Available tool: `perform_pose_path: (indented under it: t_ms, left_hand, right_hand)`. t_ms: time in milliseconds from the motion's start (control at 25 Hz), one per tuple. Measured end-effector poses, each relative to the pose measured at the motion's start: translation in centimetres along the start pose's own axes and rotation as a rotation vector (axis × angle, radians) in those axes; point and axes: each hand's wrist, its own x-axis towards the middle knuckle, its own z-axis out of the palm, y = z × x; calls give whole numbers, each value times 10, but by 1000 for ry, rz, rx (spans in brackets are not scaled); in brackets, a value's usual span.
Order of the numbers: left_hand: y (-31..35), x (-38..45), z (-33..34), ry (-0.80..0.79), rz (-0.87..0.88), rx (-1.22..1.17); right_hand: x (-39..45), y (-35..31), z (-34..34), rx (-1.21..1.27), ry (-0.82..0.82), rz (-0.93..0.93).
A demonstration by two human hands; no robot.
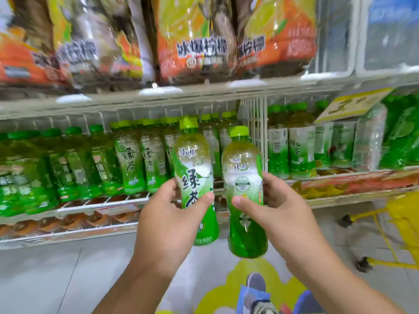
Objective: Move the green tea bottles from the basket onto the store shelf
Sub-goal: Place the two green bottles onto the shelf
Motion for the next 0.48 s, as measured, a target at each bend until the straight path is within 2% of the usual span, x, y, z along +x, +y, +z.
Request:
perform_pose_path:
  t_ms: [280,480]
  left_hand:
    - [-29,84,37,128,-36,88]
    - [-31,131,56,188,-82,194]
  right_hand:
    - [90,33,6,-52,29,-14]
    - [139,37,9,-121,-22,-2]
